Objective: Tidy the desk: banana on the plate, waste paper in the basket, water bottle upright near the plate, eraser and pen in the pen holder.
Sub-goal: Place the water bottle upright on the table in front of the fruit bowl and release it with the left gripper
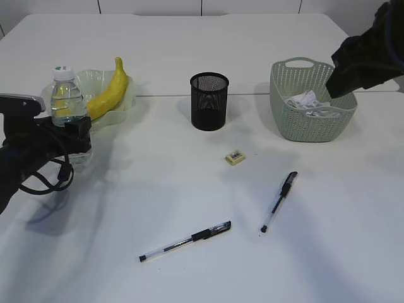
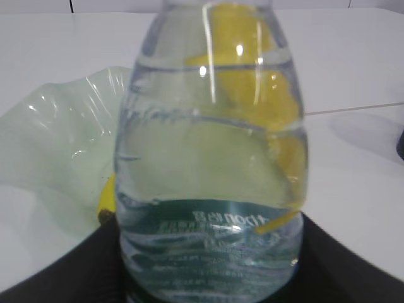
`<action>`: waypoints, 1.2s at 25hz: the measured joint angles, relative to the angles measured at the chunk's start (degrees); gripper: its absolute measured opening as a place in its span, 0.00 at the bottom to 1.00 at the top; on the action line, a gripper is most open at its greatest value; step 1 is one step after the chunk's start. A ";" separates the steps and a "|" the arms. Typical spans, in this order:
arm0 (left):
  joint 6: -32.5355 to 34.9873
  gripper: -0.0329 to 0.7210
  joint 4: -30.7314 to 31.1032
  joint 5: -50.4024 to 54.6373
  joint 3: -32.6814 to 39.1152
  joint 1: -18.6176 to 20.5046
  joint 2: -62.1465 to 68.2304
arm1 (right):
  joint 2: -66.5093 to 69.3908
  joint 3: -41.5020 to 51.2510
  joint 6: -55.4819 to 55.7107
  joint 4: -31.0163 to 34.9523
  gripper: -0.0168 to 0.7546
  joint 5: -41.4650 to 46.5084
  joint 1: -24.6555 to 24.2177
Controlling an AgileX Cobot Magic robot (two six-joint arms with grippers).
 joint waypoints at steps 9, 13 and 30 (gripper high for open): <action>0.00 0.71 0.22 -1.09 1.06 0.00 0.00 | 0.00 0.00 0.13 0.00 0.55 0.00 0.00; 0.00 0.81 0.48 -0.98 1.26 0.00 0.00 | 0.00 0.00 0.25 0.00 0.55 0.00 0.00; 0.00 0.83 1.46 -0.87 9.38 0.00 -6.53 | 0.00 0.00 0.25 0.00 0.55 -0.62 0.00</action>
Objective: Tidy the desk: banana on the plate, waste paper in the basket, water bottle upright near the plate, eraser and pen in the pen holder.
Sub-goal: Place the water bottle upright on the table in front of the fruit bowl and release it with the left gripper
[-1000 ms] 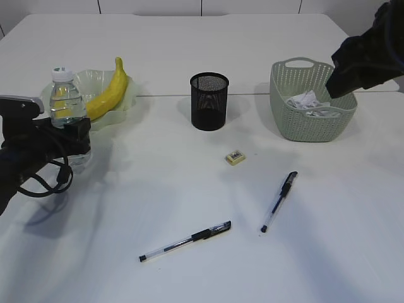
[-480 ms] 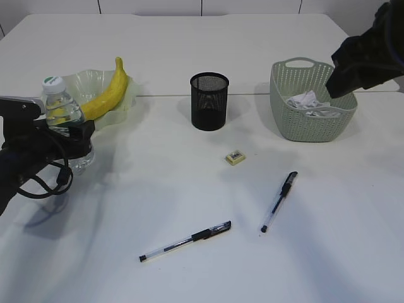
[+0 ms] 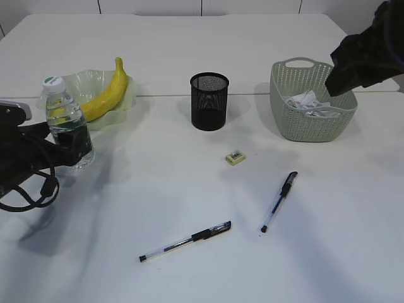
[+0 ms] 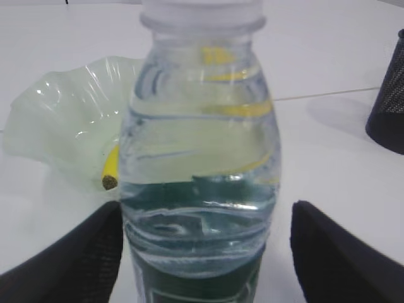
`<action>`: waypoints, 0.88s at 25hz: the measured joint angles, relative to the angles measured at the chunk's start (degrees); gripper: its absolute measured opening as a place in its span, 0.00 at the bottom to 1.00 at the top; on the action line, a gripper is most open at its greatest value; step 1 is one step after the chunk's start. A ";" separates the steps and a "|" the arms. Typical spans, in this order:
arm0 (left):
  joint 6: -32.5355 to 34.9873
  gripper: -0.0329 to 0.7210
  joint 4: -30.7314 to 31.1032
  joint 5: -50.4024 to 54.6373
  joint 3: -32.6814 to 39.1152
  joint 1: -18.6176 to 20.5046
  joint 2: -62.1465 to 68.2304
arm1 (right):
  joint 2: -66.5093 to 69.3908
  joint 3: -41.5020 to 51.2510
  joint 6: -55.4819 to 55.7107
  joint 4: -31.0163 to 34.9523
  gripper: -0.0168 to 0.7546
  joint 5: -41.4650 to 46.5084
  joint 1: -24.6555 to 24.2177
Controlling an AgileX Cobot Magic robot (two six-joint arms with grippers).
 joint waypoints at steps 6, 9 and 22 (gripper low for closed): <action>0.00 0.83 0.64 0.09 3.82 0.00 -3.34 | 0.00 0.00 0.02 0.00 0.55 -0.03 0.00; 0.00 0.83 0.66 0.09 6.02 0.00 -5.71 | 0.00 0.00 0.12 0.00 0.55 -0.03 0.00; -3.67 0.83 1.84 5.50 10.85 0.00 -20.89 | 0.00 0.00 0.12 -1.15 0.55 2.93 0.00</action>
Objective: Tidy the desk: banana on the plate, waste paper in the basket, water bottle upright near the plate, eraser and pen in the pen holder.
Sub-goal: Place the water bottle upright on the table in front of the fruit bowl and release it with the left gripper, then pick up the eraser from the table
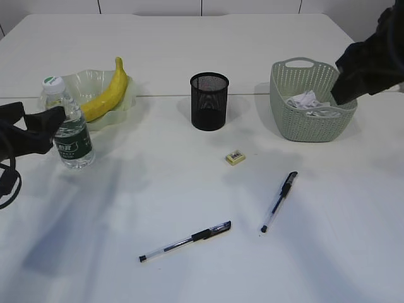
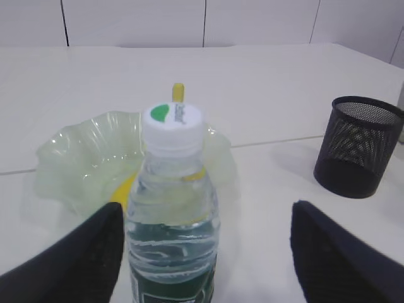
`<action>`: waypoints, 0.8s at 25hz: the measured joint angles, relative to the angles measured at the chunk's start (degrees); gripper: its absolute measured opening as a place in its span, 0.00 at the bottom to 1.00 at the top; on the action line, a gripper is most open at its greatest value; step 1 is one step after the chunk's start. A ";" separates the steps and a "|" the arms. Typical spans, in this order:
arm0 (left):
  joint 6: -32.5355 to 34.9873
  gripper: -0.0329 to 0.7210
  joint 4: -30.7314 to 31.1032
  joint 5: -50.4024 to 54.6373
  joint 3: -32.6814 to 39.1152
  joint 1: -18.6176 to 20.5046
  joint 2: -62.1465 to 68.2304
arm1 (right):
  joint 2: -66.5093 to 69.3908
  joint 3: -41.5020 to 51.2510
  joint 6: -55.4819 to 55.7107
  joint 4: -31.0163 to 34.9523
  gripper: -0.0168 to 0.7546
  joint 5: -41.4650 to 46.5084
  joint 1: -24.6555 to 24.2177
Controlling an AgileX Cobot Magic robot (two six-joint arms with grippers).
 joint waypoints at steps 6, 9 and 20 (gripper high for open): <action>-0.73 0.83 0.51 9.75 0.09 0.00 -9.25 | 0.00 0.00 -0.87 -0.58 0.55 1.30 0.00; -2.45 0.83 0.74 13.65 0.33 0.00 -14.07 | 0.00 0.00 -1.32 -0.58 0.55 1.65 0.00; -6.29 0.83 1.36 30.05 0.66 0.00 -29.72 | 0.00 0.00 -9.25 7.47 0.55 3.86 0.00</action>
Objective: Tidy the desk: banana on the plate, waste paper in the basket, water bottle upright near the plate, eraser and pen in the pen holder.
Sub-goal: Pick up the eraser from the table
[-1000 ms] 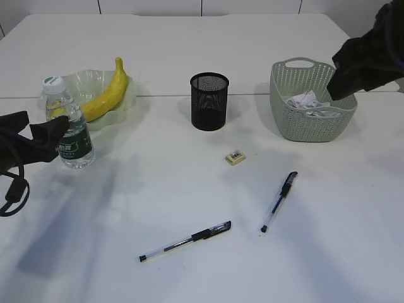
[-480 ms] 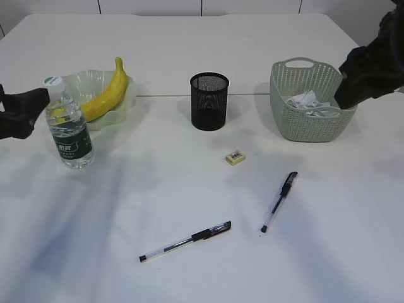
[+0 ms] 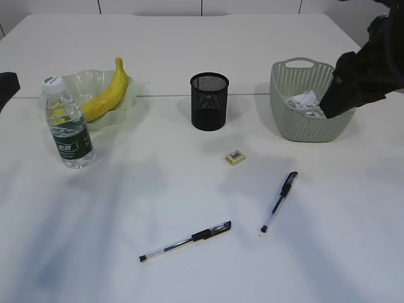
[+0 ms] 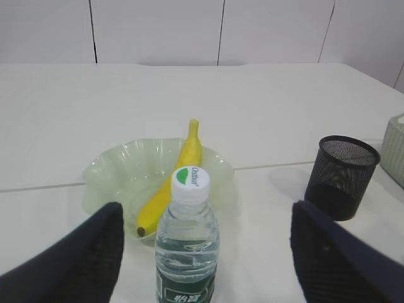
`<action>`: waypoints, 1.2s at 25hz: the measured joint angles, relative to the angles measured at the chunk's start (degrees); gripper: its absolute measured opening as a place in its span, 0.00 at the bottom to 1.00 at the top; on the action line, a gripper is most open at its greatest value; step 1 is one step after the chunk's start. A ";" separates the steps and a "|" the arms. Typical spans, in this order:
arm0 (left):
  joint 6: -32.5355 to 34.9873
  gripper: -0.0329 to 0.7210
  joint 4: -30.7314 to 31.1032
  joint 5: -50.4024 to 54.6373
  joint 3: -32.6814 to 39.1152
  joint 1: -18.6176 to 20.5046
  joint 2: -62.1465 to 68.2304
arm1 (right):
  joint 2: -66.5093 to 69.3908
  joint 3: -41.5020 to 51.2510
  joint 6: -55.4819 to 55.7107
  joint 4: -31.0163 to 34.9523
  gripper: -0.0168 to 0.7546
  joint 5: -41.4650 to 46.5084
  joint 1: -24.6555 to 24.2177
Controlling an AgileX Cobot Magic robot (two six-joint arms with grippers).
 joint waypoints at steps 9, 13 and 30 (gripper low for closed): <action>-2.52 0.83 0.84 10.84 0.00 0.00 -9.71 | 1.55 0.00 -5.53 8.58 0.55 0.00 0.00; -2.91 0.83 0.84 15.11 0.00 -0.11 -12.61 | 3.86 0.00 -8.30 11.79 0.55 -0.24 0.00; -3.13 0.82 4.28 36.07 -7.37 -0.11 -14.37 | 14.84 0.00 -10.32 9.50 0.49 -15.07 6.52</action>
